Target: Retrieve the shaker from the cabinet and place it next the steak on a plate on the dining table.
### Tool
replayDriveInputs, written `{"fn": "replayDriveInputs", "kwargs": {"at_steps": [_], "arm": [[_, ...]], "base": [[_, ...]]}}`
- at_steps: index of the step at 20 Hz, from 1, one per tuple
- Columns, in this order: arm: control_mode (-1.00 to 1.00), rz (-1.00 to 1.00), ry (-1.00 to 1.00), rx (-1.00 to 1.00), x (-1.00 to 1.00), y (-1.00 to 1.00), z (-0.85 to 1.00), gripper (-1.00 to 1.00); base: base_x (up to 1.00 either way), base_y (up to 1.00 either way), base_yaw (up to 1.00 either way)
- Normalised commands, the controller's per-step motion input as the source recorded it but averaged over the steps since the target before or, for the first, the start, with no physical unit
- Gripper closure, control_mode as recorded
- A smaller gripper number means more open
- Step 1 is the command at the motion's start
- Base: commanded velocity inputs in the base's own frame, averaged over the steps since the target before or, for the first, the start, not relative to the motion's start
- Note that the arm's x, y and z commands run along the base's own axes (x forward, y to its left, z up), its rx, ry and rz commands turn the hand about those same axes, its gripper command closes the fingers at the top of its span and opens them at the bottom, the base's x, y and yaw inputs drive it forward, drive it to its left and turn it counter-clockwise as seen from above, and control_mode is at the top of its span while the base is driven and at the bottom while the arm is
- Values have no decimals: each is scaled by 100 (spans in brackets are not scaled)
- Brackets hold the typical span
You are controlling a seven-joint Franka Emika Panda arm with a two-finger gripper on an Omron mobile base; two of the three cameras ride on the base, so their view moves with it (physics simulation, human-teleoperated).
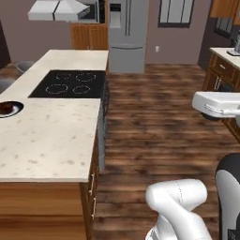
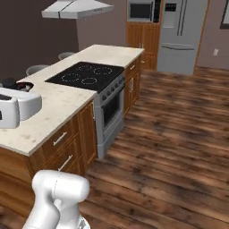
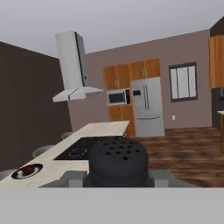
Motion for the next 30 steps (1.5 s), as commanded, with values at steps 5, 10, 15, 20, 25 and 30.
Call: {"fn": "replayDriveInputs", "kwargs": {"at_steps": [5, 10, 15, 20, 25, 30], "arm": [[100, 0, 0, 0, 0, 0, 0, 100], [100, 0, 0, 0, 0, 0, 0, 100], [100, 0, 0, 0, 0, 0, 0, 100], [100, 0, 0, 0, 0, 0, 0, 100], [100, 0, 0, 0, 0, 0, 0, 100], [100, 0, 0, 0, 0, 0, 0, 100]], "base": [[-100, 100, -35], [-89, 100, -39], [-80, 100, -35], [-73, 100, -30], [-13, 100, -13], [34, 100, -2]]}}
